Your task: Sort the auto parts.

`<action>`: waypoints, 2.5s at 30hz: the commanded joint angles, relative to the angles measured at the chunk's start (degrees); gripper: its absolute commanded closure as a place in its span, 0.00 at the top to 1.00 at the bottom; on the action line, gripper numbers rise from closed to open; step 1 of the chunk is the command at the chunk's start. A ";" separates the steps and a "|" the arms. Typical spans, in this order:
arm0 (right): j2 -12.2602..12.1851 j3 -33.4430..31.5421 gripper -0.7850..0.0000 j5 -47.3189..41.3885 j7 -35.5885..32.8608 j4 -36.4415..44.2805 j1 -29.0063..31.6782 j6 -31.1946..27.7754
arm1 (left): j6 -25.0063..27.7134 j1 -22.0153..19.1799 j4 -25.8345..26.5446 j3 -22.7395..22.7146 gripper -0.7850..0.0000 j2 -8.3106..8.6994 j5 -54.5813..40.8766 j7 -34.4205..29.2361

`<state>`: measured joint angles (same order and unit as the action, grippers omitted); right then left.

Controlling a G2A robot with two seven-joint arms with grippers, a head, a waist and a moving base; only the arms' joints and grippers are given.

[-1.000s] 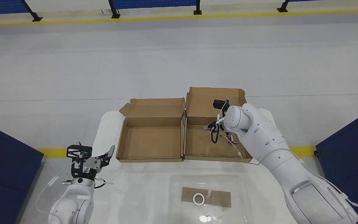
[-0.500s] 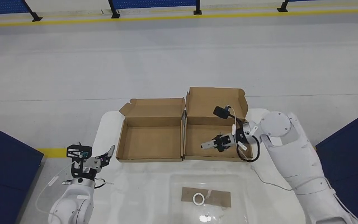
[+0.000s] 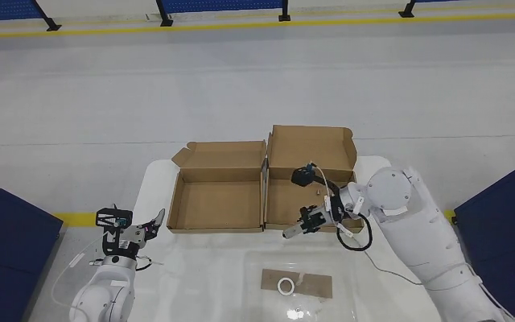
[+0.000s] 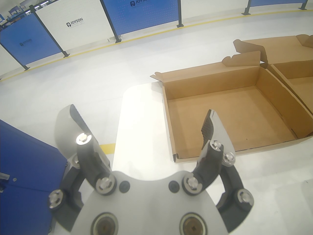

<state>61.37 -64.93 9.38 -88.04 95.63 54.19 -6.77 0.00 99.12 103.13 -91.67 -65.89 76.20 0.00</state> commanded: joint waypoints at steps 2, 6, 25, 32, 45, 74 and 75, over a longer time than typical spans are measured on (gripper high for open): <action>-2.54 5.05 1.00 1.83 0.04 3.88 -0.84 -2.20 | 0.00 0.00 0.00 0.00 1.00 0.00 0.00 0.00; -4.62 10.32 1.00 2.32 0.04 5.96 -2.00 -5.80 | 0.00 0.00 0.00 0.00 1.00 0.00 0.00 0.00; -8.22 24.49 1.00 11.66 0.04 12.61 -6.73 -6.29 | 0.00 0.00 0.00 0.00 1.00 0.00 0.00 0.00; -10.94 35.75 1.00 10.65 0.04 13.43 -14.11 -5.09 | 0.00 0.00 0.00 0.00 1.00 0.00 0.00 0.00; -10.80 39.97 1.00 15.92 0.04 15.76 -14.39 -5.52 | 0.00 0.00 0.00 0.00 1.00 0.00 0.00 0.00; -10.04 51.82 1.00 24.86 3.46 17.22 -16.41 -1.12 | 0.00 0.00 0.00 0.00 1.00 0.00 0.00 0.00; -9.94 51.94 1.00 25.63 3.60 17.22 -16.16 -0.93 | 0.00 0.00 0.00 0.00 1.00 0.00 0.00 0.00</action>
<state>51.32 -13.10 34.28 -84.59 112.87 37.75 -7.85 0.00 99.12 103.13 -91.67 -65.89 76.20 0.00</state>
